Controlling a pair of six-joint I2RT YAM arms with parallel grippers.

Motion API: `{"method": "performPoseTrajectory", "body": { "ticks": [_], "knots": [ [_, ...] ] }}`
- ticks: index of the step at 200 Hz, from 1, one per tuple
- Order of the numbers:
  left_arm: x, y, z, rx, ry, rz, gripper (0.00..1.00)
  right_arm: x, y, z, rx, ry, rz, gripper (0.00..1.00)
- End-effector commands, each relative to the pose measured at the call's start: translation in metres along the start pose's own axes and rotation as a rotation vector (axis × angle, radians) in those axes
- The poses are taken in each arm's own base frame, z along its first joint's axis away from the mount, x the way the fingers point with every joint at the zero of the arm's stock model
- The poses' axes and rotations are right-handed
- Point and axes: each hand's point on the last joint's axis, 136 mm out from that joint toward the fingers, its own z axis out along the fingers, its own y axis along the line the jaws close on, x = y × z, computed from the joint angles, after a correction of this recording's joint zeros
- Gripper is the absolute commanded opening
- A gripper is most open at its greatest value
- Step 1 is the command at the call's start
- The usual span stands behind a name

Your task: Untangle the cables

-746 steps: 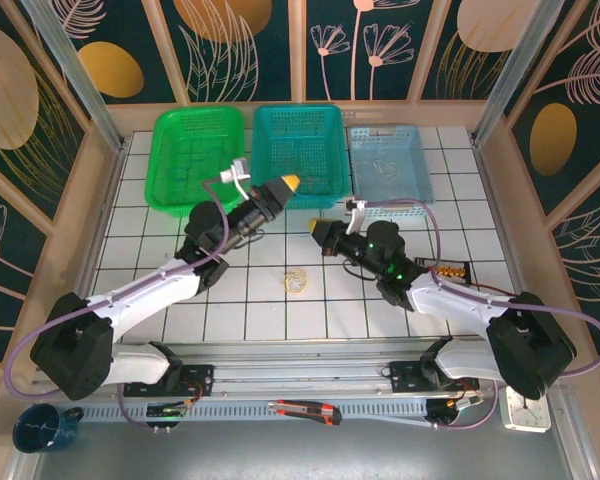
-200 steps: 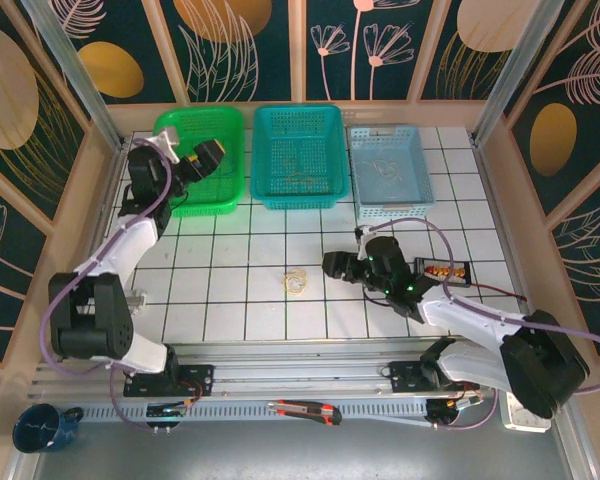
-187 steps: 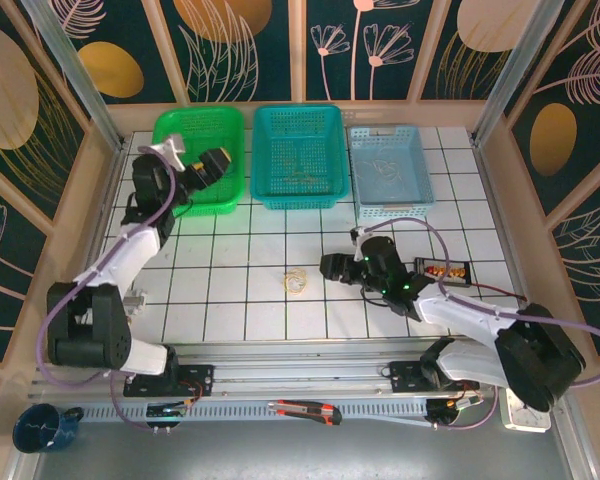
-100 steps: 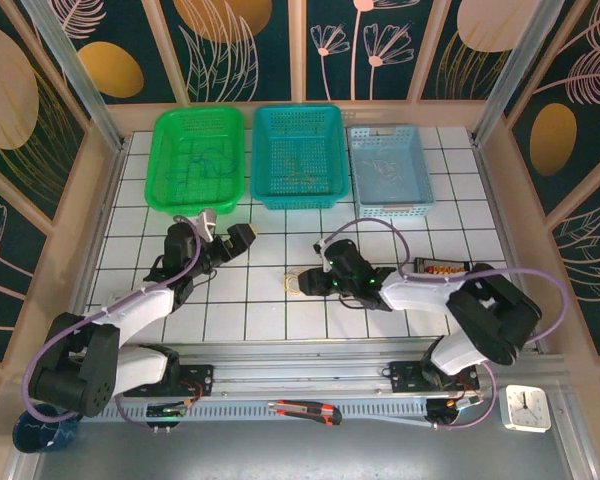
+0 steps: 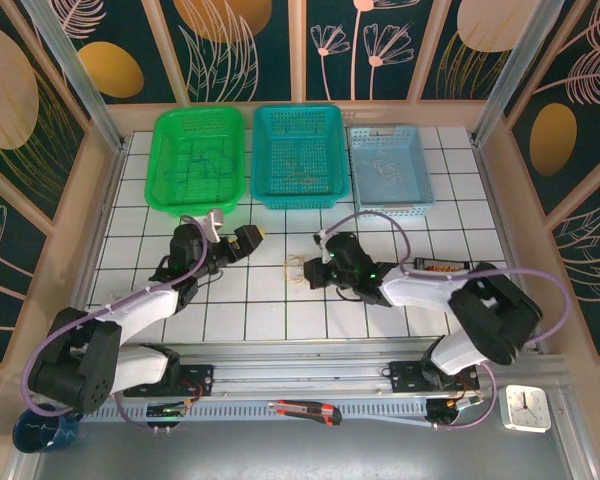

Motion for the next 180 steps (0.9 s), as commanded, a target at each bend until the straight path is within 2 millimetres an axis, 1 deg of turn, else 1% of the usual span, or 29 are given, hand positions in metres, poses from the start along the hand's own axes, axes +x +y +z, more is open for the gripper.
{"method": "performPoseTrajectory", "body": {
  "ticks": [1,23,32,53,73,91,120,146,154,180],
  "knots": [
    [0.01,-0.025,0.009,0.082,0.025,0.057,0.99,-0.026,0.012,-0.021,-0.107,-0.107,0.068,0.0],
    [0.025,-0.039,0.018,0.124,0.051,0.072,0.98,-0.033,0.013,-0.029,-0.17,-0.131,0.106,0.0],
    [0.03,-0.045,0.022,0.142,0.061,0.076,0.95,-0.034,0.012,-0.03,-0.177,-0.13,0.115,0.0],
    [0.036,-0.059,0.028,0.183,0.075,0.088,0.84,-0.033,0.011,-0.028,-0.18,-0.124,0.12,0.0],
    [0.041,-0.066,0.033,0.199,0.084,0.095,0.73,-0.031,0.011,-0.027,-0.183,-0.12,0.118,0.0],
    [0.043,-0.068,0.038,0.206,0.09,0.097,0.64,-0.03,0.01,-0.027,-0.183,-0.118,0.121,0.0],
    [0.046,-0.072,0.044,0.216,0.099,0.099,0.47,-0.028,0.009,-0.027,-0.181,-0.115,0.122,0.0],
    [0.048,-0.074,0.05,0.221,0.106,0.1,0.3,-0.025,0.008,-0.028,-0.182,-0.111,0.122,0.0],
    [0.048,-0.075,0.052,0.222,0.107,0.1,0.23,-0.025,0.008,-0.028,-0.179,-0.11,0.121,0.0],
    [0.046,-0.076,0.054,0.222,0.101,0.1,0.07,-0.021,0.004,-0.027,-0.165,-0.106,0.123,0.0]
  ]
}}
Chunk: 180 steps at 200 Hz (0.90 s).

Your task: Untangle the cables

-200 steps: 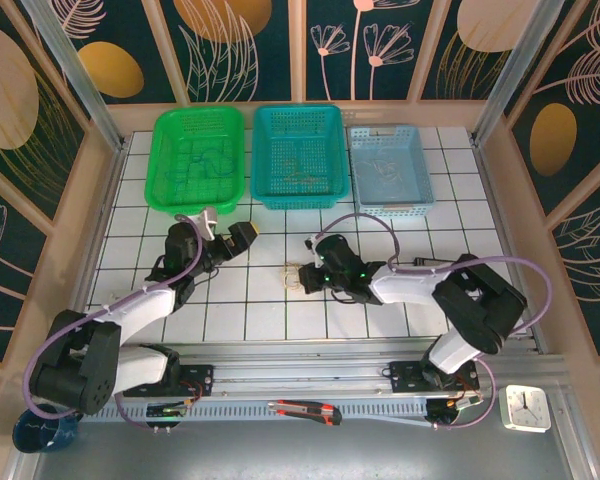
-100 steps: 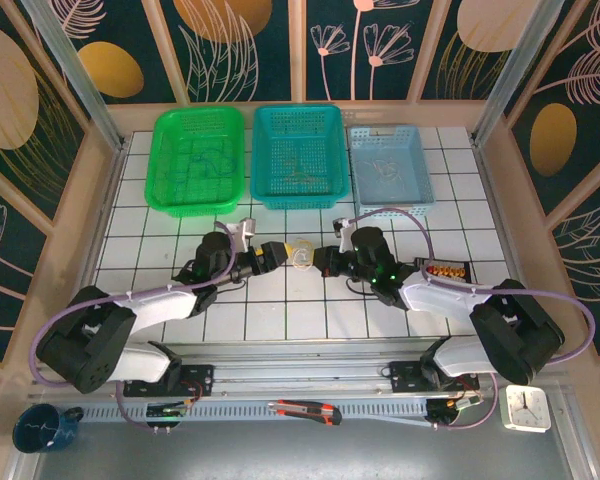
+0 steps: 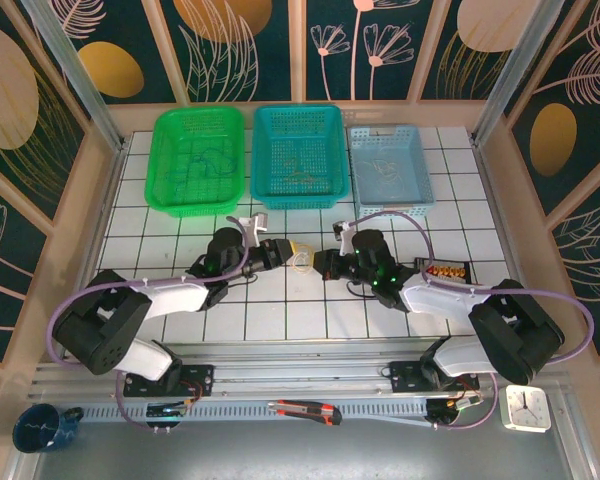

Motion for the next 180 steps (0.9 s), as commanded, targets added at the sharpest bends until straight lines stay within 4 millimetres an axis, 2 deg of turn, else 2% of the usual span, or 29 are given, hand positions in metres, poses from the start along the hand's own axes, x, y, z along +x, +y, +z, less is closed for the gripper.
{"method": "performPoseTrajectory", "body": {
  "ticks": [1,12,84,114,153,167,180],
  "knots": [
    [-0.013,-0.018,0.004,0.054,-0.04,0.034,0.06,-0.001,-0.001,-0.001,-0.01,-0.014,0.002,0.0],
    [-0.015,-0.02,0.004,0.055,-0.044,0.036,0.0,0.001,-0.003,-0.001,-0.008,-0.012,0.003,0.0],
    [-0.023,-0.027,-0.001,0.053,-0.074,0.063,0.0,0.009,-0.013,-0.001,0.019,-0.007,0.015,0.0],
    [-0.032,-0.043,-0.011,0.11,-0.13,0.071,0.0,0.016,-0.023,0.0,0.052,0.007,0.02,0.0],
    [-0.042,-0.078,-0.026,0.251,-0.185,0.11,0.0,0.03,-0.032,0.005,0.06,0.046,0.043,0.0],
    [-0.043,-0.082,-0.027,0.262,-0.185,0.12,0.0,0.032,-0.029,0.007,0.042,0.055,0.041,0.0],
    [-0.042,-0.075,-0.024,0.228,-0.177,0.119,0.0,0.031,-0.027,0.007,0.035,0.05,0.037,0.0]
  ]
}}
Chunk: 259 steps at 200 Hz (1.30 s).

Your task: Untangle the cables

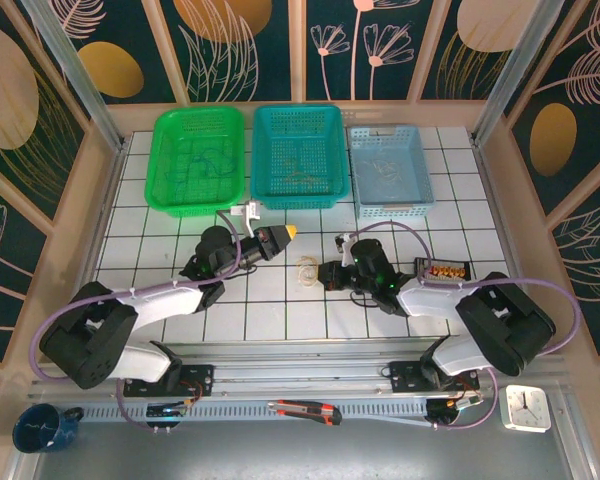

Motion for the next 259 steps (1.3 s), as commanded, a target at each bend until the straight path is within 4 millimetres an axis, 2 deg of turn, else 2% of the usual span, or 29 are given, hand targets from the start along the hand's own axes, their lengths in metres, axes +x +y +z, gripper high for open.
{"method": "performPoseTrajectory", "body": {
  "ticks": [1,10,23,43,57,88,106,145,172,190,222,244,259],
  "knots": [
    [-0.006,-0.015,-0.002,0.052,-0.02,0.032,0.0,-0.006,0.008,0.0,-0.038,-0.028,0.001,0.0],
    [-0.002,-0.003,0.0,0.0,-0.009,0.03,0.0,-0.009,0.008,-0.001,-0.036,-0.038,-0.001,0.0],
    [0.007,0.017,0.002,-0.086,0.029,0.053,0.29,-0.012,0.009,-0.002,-0.033,-0.048,-0.004,0.0],
    [0.026,0.052,0.0,-0.219,0.111,0.094,0.47,-0.015,0.012,-0.004,-0.036,-0.052,-0.011,0.0],
    [0.039,0.066,-0.003,-0.26,0.163,0.106,0.54,-0.016,0.013,-0.005,-0.037,-0.055,-0.015,0.0],
    [0.058,0.074,-0.001,-0.251,0.243,0.09,0.6,-0.018,0.016,-0.007,-0.041,-0.056,-0.026,0.0],
    [0.067,0.075,0.003,-0.24,0.275,0.087,0.59,-0.02,0.018,-0.006,-0.046,-0.058,-0.026,0.0],
    [0.08,0.072,0.015,-0.208,0.316,0.084,0.47,-0.024,0.022,-0.007,-0.053,-0.065,-0.03,0.0],
    [0.082,0.074,0.017,-0.205,0.305,0.07,0.31,-0.024,0.022,-0.007,-0.051,-0.064,-0.031,0.0],
    [0.08,0.074,0.017,-0.206,0.29,0.069,0.22,-0.023,0.02,-0.007,-0.047,-0.062,-0.03,0.0],
    [0.066,0.067,0.015,-0.208,0.228,0.076,0.21,-0.014,0.009,-0.002,-0.017,-0.041,-0.023,0.0],
    [0.054,0.056,0.014,-0.185,0.177,0.082,0.05,-0.006,0.002,0.0,-0.009,-0.026,-0.011,0.0],
    [0.047,0.048,0.013,-0.164,0.148,0.083,0.0,-0.002,0.0,0.001,-0.009,-0.022,-0.003,0.0]
  ]
}}
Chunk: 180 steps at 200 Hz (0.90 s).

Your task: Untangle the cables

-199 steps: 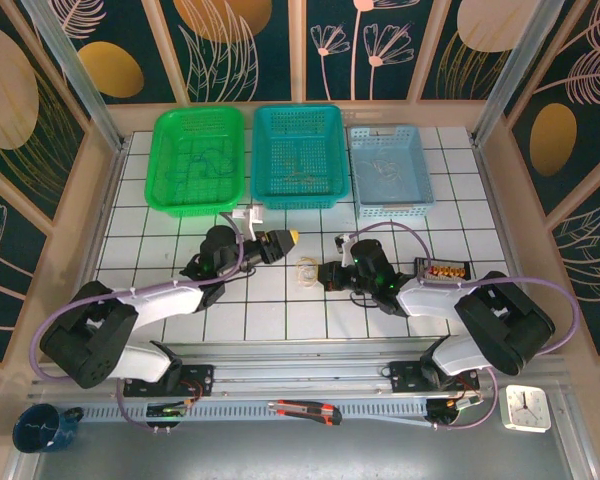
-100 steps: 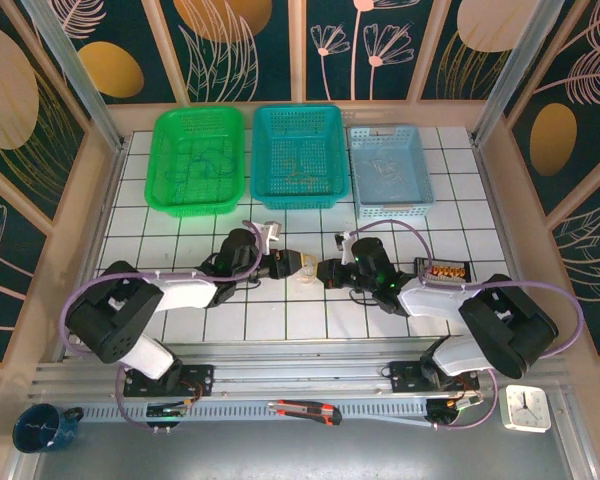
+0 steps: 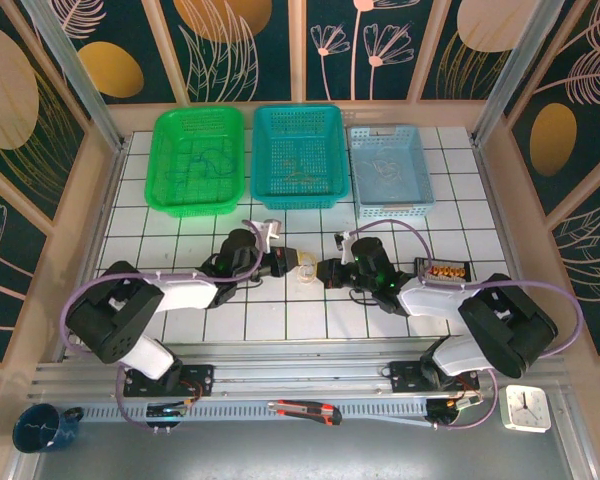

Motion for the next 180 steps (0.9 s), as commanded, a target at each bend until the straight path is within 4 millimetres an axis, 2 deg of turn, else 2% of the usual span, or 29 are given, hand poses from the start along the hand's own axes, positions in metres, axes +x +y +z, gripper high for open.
{"method": "performPoseTrajectory", "body": {
  "ticks": [1,70,91,108,150,180],
  "knots": [
    [-0.023,-0.024,-0.01,0.066,-0.104,0.023,0.0,0.007,-0.009,0.002,0.015,0.005,0.012,0.0],
    [-0.036,-0.047,-0.022,0.16,-0.165,0.043,0.0,0.013,-0.011,0.004,0.027,0.028,0.01,0.0],
    [-0.039,-0.055,-0.026,0.186,-0.179,0.064,0.0,0.007,-0.009,0.001,0.038,0.025,0.003,0.25],
    [-0.04,-0.061,-0.03,0.209,-0.183,0.082,0.0,-0.005,-0.002,-0.009,0.03,-0.009,-0.001,0.39],
    [-0.043,-0.072,-0.035,0.245,-0.194,0.12,0.0,-0.047,0.017,-0.038,0.032,-0.114,-0.046,0.45],
    [-0.045,-0.08,-0.037,0.273,-0.191,0.135,0.0,-0.069,0.031,-0.054,0.016,-0.17,-0.099,0.55]
  ]
}}
